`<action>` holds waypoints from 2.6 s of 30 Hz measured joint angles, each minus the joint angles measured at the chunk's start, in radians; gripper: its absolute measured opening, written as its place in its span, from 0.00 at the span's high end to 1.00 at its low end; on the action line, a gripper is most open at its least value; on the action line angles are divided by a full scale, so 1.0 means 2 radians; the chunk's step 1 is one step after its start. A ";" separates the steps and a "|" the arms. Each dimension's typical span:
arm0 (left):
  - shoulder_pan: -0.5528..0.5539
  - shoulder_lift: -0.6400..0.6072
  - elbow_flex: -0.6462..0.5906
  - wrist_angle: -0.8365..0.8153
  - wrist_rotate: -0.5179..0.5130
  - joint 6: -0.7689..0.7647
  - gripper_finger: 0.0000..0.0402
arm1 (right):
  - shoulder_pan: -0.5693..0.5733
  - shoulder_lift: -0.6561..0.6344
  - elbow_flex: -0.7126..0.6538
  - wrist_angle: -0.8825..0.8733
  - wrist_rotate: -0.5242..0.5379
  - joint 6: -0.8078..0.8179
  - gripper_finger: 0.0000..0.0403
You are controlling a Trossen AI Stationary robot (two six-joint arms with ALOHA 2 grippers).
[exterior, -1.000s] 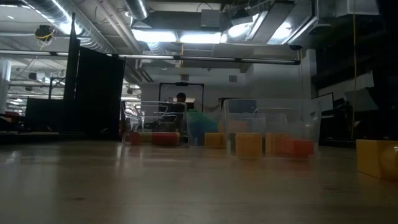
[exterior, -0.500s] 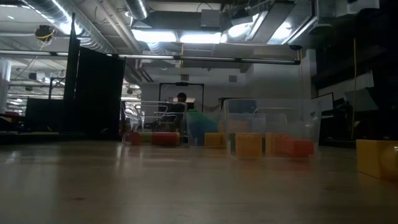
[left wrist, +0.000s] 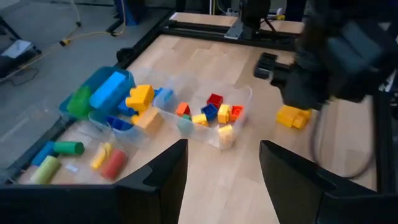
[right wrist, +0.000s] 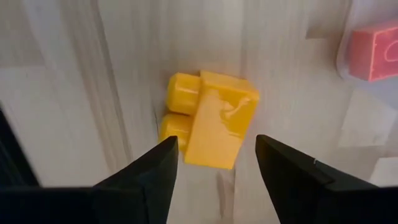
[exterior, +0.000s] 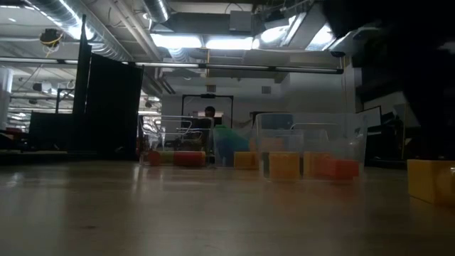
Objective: Sort blocks by size
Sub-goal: Put the yellow 2 stud game piece into the top right transparent bin
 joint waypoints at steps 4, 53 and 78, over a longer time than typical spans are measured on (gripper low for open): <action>-0.024 0.001 -0.037 0.005 -0.004 -0.053 0.54 | -0.024 0.000 0.000 0.001 -0.027 -0.019 0.46; -0.086 0.000 -0.377 0.499 -0.070 -0.062 0.54 | -0.121 -0.192 -0.344 0.328 -0.194 -0.036 0.46; -0.086 0.000 -0.377 0.498 -0.070 -0.059 0.54 | -0.121 -0.192 -0.375 0.406 -0.231 0.030 0.46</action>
